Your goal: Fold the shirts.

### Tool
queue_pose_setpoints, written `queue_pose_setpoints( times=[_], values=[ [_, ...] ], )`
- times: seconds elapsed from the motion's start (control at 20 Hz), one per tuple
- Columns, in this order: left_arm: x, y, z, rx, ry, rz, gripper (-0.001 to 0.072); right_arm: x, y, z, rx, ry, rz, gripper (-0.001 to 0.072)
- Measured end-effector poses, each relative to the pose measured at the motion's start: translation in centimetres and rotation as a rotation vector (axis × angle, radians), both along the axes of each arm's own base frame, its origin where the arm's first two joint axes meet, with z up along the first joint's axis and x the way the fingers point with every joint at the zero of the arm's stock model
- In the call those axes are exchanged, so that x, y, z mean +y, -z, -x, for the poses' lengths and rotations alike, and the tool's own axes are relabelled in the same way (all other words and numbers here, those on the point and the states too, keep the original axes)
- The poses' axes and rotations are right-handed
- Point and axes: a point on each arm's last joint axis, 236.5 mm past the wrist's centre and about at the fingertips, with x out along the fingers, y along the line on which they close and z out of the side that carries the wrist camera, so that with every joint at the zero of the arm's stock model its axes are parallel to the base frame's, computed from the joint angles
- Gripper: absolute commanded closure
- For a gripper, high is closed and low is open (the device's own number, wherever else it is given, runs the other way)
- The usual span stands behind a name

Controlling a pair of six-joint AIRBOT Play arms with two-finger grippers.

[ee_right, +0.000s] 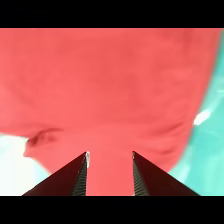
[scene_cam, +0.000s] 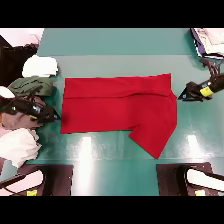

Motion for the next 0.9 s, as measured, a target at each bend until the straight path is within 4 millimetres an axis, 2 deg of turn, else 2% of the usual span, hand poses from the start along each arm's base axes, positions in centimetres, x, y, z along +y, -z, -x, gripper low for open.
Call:
queue_pose_setpoints(
  times=[0.15,0.35,0.4,0.45,0.5,0.55,0.65,0.8,0.9],
  values=[
    [-0.5,1.4,2.2,0.039,-0.011,0.006,0.0217,0.6,0.0,1.6,-0.020,0.031,-0.051,0.0398],
    [-1.6,2.2,3.2,0.049,-0.039,0.046,0.0220,1.2,-0.6,2.7,-0.059,0.048,-0.074,0.0398],
    [-1.8,2.3,3.3,0.051,-0.043,0.055,0.0288,1.2,-0.7,2.9,-0.065,0.050,-0.072,0.0397],
    [-1.9,2.4,3.3,0.049,-0.047,0.059,0.0457,1.1,-0.8,3.0,-0.073,0.052,-0.070,0.0397],
    [-1.8,2.7,3.2,0.042,-0.053,0.052,0.0532,1.2,-1.0,3.1,-0.079,0.051,-0.072,0.0398],
    [-1.8,2.7,2.9,0.031,-0.062,0.053,0.0533,1.3,-1.1,3.2,-0.082,0.051,-0.072,0.0398],
    [-2.2,2.6,2.6,0.019,-0.080,0.071,0.0685,1.2,-1.1,3.3,-0.081,0.051,-0.070,0.0398],
    [-2.5,2.3,2.1,-0.002,-0.083,0.088,0.0686,0.4,-0.7,3.8,-0.067,0.068,-0.054,0.0398],
    [-2.5,1.8,1.4,-0.023,-0.081,0.092,0.0686,-0.6,0.4,4.9,-0.035,0.106,-0.050,0.0398]
  ],
)
